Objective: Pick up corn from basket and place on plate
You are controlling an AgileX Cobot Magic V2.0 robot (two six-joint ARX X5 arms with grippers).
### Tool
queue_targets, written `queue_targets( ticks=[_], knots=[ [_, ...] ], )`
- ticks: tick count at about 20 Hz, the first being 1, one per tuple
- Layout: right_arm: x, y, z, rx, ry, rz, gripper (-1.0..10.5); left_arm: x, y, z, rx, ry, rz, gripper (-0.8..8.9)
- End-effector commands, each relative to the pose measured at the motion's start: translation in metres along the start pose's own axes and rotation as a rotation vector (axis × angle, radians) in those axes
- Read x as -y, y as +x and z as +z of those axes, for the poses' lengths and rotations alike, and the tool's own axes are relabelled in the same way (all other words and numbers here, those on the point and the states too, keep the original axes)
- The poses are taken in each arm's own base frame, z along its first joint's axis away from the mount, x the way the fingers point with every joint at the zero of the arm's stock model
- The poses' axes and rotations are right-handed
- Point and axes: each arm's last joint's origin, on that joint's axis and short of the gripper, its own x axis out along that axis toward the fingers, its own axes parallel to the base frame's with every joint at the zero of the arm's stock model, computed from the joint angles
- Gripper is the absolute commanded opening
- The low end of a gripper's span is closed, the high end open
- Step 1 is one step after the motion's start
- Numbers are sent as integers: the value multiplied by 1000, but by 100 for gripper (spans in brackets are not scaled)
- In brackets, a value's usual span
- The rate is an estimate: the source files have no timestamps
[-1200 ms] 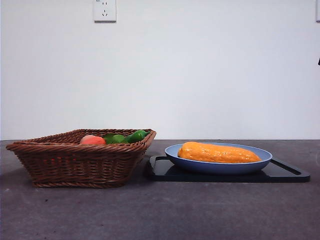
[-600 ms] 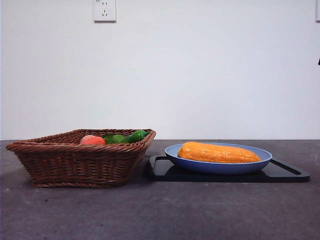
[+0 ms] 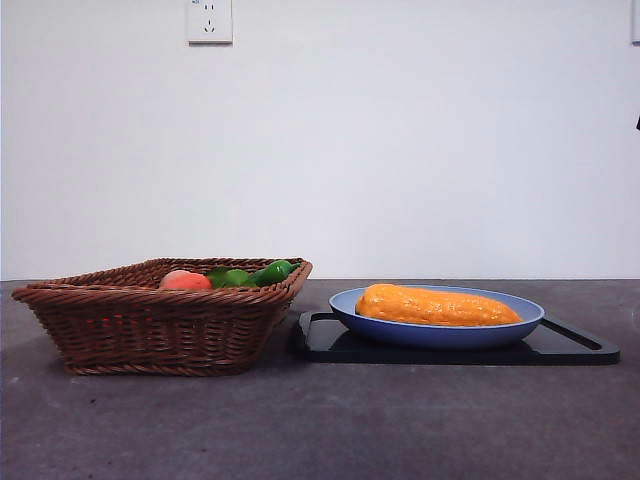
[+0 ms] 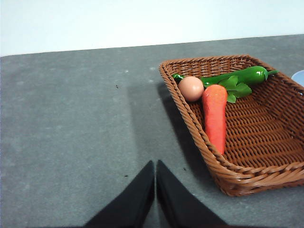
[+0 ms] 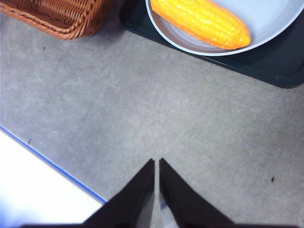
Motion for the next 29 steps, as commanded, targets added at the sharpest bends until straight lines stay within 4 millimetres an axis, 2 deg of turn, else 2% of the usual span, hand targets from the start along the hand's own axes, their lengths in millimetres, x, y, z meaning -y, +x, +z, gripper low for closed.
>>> queue_targets(
  ticks=[1, 19, 20, 22, 25, 29],
  knots=[
    [-1, -1, 2, 9, 2, 3, 2, 0, 1, -8, -62, -40, -1, 6],
    [-1, -1, 2, 8, 2, 2, 2, 0, 1, -8, -61, -40, -2, 6],
    [-1, -1, 3, 17, -36, -2, 2, 0, 1, -8, -61, -40, -2, 6],
    [2, -6, 8, 112, -127, -45, 2, 0, 1, -8, -62, -40, -2, 6],
    [15, -11, 14, 421, -202, -120, 2, 0, 1, -8, -61, -40, -2, 6],
    [38, -6, -16, 746, -205, -193, 2, 0, 1, -8, -61, -40, -2, 6]
  ],
)
